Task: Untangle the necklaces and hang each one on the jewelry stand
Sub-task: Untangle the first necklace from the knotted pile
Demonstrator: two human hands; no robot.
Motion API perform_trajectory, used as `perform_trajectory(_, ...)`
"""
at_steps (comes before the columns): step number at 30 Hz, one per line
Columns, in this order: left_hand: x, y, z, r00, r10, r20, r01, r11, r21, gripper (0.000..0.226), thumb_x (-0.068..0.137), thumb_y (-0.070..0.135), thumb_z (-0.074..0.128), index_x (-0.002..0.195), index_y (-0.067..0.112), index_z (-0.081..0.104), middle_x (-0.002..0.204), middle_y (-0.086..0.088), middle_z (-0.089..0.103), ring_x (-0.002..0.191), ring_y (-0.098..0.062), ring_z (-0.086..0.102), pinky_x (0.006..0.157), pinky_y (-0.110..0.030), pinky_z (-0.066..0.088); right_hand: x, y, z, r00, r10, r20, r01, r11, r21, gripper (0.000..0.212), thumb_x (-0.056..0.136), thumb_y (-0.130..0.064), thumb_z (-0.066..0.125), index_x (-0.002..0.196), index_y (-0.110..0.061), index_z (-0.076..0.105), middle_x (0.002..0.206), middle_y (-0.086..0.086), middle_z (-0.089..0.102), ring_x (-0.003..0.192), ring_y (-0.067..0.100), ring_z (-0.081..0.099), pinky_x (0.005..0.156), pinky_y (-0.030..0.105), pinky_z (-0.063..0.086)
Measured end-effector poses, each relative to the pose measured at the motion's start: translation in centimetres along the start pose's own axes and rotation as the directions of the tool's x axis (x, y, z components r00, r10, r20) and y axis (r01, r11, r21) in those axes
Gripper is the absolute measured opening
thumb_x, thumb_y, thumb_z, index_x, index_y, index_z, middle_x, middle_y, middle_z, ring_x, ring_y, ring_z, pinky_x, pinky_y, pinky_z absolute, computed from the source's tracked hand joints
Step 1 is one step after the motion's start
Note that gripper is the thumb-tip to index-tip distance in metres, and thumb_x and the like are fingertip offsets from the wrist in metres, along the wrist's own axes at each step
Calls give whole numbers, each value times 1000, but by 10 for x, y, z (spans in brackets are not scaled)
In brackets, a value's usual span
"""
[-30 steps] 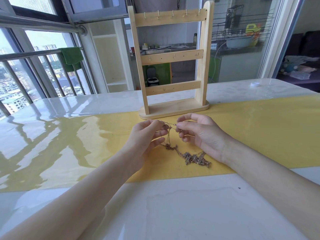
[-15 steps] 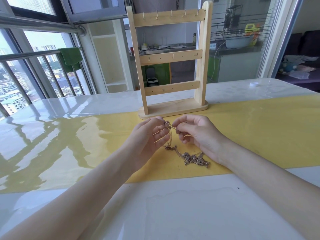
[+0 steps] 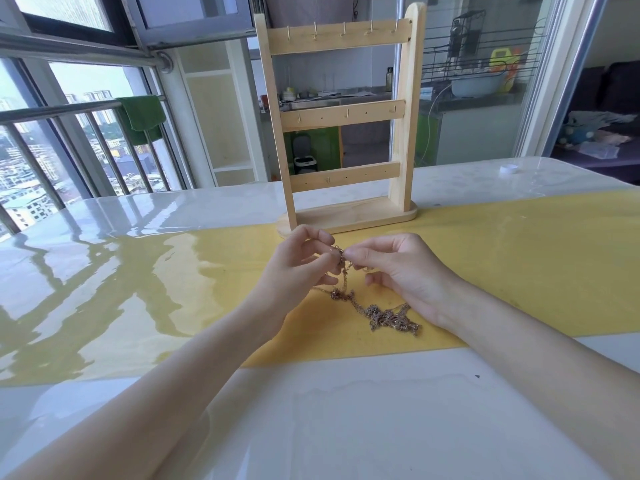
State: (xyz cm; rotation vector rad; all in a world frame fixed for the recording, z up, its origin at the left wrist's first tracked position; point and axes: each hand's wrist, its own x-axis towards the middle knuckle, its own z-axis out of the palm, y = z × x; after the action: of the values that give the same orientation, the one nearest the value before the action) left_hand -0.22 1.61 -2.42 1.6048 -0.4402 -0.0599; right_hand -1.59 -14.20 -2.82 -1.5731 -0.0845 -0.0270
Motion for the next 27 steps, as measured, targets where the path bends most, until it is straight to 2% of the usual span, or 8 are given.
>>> perform_trajectory(4, 0, -4, 0, 998, 61, 34, -65, 988, 141, 15, 91, 1, 57, 94, 14, 51, 66, 10, 61, 65, -8, 61, 67, -22, 54, -1, 0, 0, 998, -3, -67, -3, 996, -92, 5, 76, -18, 77, 75, -15, 73, 81, -3, 69, 69, 16, 50, 68, 24, 42)
perform_trajectory(6, -1, -5, 2, 997, 73, 31, -77, 983, 165, 17, 90, 1, 57, 94, 17, 52, 66, 10, 62, 66, -8, 61, 67, -22, 54, 0, 0, 0, 998, 4, -62, -10, 996, -93, 4, 77, -18, 76, 75, -16, 72, 79, -4, 68, 70, 17, 49, 70, 26, 42)
perform_trajectory(9, -1, -3, 3, 997, 76, 20, -78, 986, 146, 20, 90, 0, 56, 95, 19, 55, 67, 8, 61, 67, -7, 60, 67, -21, 54, 1, -1, 0, 1000, 16, -6, -16, 1000, 14, 7, 81, -12, 69, 74, -14, 69, 76, -1, 62, 77, 15, 51, 65, 25, 43)
perform_trajectory(11, -2, -2, 3, 998, 60, 18, -62, 988, 138, 22, 90, -2, 55, 94, 19, 59, 65, 8, 62, 67, -7, 60, 68, -20, 54, 2, -3, 0, 999, 31, 29, -33, 996, 86, 11, 84, -7, 64, 74, -12, 65, 76, 0, 57, 76, 13, 50, 59, 22, 42)
perform_trajectory(15, -3, 0, 3, 1000, -8, 9, 7, 996, 86, 20, 90, -2, 55, 86, 14, 66, 64, 7, 62, 65, -8, 59, 66, -19, 52, 2, -5, -1, 998, 41, 46, -47, 987, 152, 16, 86, -4, 61, 71, -11, 62, 73, -1, 57, 72, 11, 50, 58, 21, 41)
perform_trajectory(19, -3, 1, 3, 997, -76, 3, 76, 997, -12, 14, 91, 6, 58, 80, 9, 65, 61, 5, 61, 61, -7, 56, 66, -19, 53, 2, -2, -2, 997, 11, 76, -20, 992, 121, 13, 86, -6, 61, 75, -10, 64, 75, 0, 58, 74, 11, 50, 57, 20, 42)
perform_trajectory(23, -3, 1, 3, 992, -127, 6, 127, 992, -9, 13, 90, 13, 62, 78, 9, 66, 60, 3, 60, 59, -8, 55, 62, -19, 49, 1, -1, -2, 996, -12, 88, 5, 996, 85, 11, 86, -8, 63, 76, -12, 66, 76, -2, 58, 77, 11, 50, 58, 20, 43)
perform_trajectory(27, -4, 2, 5, 988, -153, -7, 153, 988, 19, 19, 92, 12, 59, 74, 9, 65, 58, 4, 56, 56, -8, 51, 58, -19, 46, 1, 1, -1, 996, -49, 72, 49, 999, -7, 13, 86, -11, 64, 74, -15, 66, 78, -1, 58, 81, 12, 50, 62, 23, 43)
